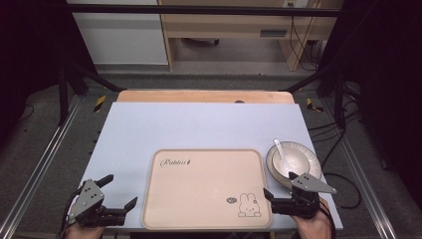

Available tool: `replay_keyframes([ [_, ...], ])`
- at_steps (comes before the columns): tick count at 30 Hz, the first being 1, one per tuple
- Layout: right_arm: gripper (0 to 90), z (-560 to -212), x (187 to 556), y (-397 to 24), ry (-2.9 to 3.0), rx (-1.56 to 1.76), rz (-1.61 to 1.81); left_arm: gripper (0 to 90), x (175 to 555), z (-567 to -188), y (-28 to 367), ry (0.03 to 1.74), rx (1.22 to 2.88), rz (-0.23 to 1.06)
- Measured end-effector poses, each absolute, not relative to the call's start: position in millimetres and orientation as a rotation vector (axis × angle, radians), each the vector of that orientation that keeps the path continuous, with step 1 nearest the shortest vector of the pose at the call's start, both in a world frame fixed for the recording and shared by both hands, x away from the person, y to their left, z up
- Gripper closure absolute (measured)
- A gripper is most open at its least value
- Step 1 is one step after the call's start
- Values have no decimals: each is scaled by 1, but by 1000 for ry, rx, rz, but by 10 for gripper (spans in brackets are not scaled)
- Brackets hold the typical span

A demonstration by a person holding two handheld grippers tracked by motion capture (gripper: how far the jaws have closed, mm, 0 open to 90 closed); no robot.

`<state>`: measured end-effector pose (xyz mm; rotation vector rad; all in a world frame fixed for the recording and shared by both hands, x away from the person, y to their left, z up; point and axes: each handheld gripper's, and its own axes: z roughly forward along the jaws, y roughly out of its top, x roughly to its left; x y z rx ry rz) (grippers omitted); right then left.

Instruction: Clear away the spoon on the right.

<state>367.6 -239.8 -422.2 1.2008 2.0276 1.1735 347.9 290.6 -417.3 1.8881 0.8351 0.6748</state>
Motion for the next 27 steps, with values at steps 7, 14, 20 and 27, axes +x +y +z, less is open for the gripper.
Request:
replay_keyframes([
  [7,24,-421,373,-242,2027,1225,1181,0,348,-417,291,835,1888,677],
  [14,26,-421,380,-242,2032,1242,1170,0,348,-417,291,837,1888,676],
  [20,23,-422,387,-242,2034,1262,1152,0,348,-417,291,838,1889,674],
  [27,22,-422,395,-245,2029,1300,1130,0,349,-418,290,841,1895,675],
])
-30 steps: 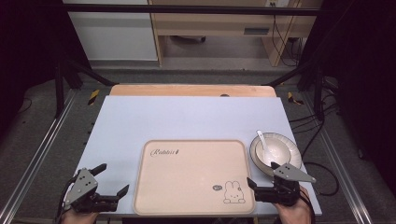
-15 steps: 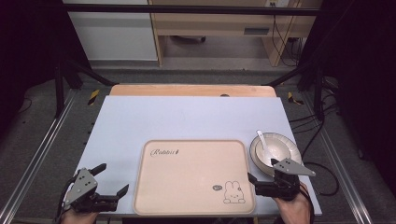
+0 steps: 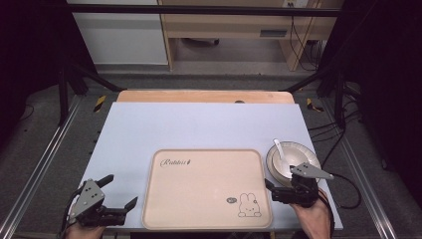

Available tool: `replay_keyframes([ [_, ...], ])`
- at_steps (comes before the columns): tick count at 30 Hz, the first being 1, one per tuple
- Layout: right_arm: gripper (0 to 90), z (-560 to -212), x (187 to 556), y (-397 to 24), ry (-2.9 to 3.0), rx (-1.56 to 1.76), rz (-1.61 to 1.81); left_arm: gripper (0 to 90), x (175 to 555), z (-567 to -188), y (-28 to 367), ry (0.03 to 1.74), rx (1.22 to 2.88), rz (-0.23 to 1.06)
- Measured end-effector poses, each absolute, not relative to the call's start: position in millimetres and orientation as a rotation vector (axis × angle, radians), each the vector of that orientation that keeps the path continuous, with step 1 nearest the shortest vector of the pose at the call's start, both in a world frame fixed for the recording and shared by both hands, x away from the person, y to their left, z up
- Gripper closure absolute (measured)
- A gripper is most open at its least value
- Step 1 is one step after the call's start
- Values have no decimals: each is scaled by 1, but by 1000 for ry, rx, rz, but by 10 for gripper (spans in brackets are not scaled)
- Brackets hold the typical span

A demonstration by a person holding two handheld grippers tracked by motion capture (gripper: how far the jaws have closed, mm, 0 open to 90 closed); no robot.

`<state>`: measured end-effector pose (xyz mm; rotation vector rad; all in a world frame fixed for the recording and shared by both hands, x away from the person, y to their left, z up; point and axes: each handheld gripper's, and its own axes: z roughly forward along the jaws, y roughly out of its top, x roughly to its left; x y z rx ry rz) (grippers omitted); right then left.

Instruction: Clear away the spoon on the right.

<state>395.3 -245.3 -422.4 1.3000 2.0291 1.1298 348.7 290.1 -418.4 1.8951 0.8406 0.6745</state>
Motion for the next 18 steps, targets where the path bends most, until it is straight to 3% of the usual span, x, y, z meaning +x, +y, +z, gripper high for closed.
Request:
replay_keyframes([
  [18,22,-417,417,-251,2056,1369,1067,0,349,-419,290,844,1895,675],
])
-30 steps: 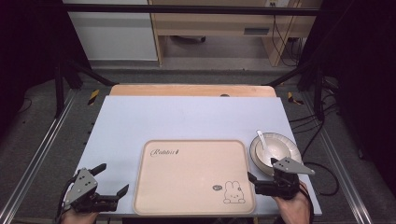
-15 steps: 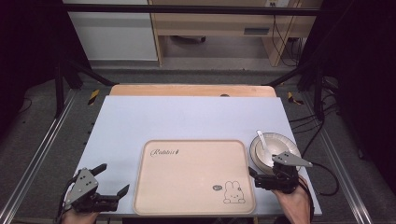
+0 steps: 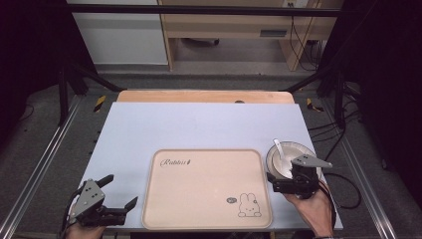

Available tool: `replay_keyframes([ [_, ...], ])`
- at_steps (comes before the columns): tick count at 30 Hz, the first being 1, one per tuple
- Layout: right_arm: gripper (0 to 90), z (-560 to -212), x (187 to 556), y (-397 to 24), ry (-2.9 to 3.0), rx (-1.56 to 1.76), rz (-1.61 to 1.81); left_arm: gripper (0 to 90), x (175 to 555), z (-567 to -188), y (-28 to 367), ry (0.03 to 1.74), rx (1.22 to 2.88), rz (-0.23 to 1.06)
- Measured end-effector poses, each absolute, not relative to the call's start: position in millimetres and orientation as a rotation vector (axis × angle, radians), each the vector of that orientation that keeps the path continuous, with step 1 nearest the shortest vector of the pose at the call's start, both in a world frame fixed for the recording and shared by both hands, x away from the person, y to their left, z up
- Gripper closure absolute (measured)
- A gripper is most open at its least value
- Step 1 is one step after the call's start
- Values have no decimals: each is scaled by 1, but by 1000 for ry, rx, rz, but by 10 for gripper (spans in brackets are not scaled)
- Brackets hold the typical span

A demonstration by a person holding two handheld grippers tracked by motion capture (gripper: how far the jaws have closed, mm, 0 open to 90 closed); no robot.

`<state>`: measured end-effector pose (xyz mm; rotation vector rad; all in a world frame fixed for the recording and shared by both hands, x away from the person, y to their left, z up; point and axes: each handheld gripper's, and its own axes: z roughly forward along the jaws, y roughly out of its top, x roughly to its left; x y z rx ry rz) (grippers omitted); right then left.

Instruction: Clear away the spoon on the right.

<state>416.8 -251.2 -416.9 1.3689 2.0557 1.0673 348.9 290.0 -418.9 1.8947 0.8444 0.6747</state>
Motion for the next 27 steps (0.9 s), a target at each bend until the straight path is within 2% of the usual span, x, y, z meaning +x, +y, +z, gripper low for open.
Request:
replay_keyframes([
  [7,35,-416,426,-257,2084,1408,1021,0,349,-419,290,846,1896,673],
  [9,64,-415,429,-259,2084,1423,1015,0,349,-419,290,847,1896,673],
  [13,142,-415,434,-262,2083,1442,993,0,349,-420,290,848,1896,673],
  [19,331,-415,442,-269,2082,1438,953,0,350,-420,290,850,1898,674],
  [21,349,-414,444,-270,2084,1438,950,0,350,-420,290,850,1898,672],
  [22,403,-414,447,-273,2077,1442,926,0,350,-420,290,850,1899,672],
  [27,454,-414,454,-275,2081,1442,913,0,350,-420,290,849,1902,676],
])
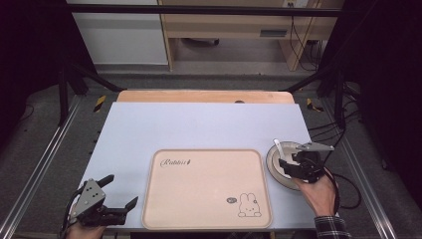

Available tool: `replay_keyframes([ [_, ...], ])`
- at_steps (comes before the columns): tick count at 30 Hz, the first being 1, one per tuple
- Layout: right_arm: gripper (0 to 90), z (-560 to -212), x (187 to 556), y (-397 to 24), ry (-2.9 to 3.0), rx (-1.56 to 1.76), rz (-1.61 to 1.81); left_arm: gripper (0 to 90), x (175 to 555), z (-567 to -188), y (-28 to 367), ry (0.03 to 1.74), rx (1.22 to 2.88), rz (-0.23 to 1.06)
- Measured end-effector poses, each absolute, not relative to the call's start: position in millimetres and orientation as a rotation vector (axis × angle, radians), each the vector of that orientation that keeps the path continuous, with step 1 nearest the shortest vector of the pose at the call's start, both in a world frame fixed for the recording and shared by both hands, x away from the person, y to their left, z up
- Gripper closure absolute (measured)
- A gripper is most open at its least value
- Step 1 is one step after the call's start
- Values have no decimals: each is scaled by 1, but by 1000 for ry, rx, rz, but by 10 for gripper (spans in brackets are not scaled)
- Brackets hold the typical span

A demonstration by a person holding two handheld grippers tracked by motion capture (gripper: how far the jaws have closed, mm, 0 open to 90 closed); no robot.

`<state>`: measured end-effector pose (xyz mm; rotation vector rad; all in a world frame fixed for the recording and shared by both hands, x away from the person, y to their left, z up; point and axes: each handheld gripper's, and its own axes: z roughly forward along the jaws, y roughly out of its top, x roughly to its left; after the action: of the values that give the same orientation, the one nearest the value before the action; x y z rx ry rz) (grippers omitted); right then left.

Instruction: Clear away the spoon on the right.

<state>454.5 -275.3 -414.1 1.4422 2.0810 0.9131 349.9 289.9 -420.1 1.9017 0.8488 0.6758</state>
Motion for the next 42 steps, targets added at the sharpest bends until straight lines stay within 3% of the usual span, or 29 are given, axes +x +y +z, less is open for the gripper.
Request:
replay_keyframes([
  [7,550,-414,468,-274,2087,1422,879,0,350,-420,290,850,1901,675],
  [20,620,-424,484,-268,2134,1429,826,0,350,-421,290,850,1904,673],
  [26,705,-428,489,-268,2157,1445,832,0,350,-421,290,847,1909,674],
  [42,730,-416,482,-271,2145,1460,893,0,350,-421,289,846,1913,679],
])
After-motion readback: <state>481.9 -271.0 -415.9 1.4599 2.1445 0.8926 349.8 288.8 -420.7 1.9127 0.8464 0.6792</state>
